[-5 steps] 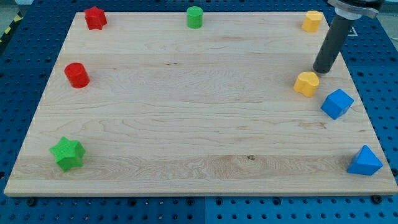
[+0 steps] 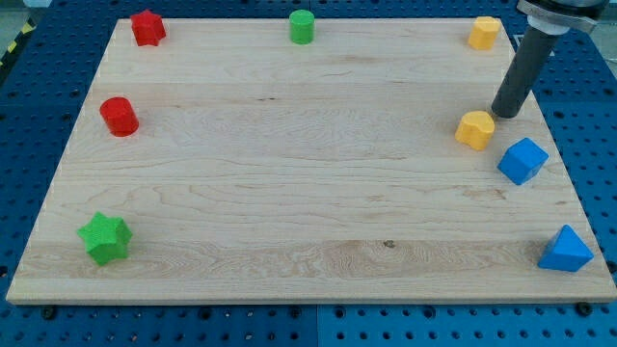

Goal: Move the yellow heart diagonal to the triangle

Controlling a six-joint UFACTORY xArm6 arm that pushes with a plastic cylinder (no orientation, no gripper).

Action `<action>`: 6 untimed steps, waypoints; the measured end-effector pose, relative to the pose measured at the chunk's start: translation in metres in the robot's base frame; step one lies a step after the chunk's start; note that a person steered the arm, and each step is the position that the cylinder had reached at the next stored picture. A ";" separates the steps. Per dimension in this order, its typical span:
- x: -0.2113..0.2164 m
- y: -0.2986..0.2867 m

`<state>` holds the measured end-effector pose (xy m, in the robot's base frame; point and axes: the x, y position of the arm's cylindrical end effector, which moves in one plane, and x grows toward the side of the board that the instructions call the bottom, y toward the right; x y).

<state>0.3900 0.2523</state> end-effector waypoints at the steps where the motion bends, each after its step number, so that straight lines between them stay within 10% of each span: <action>1: 0.015 0.034; 6: 0.026 -0.012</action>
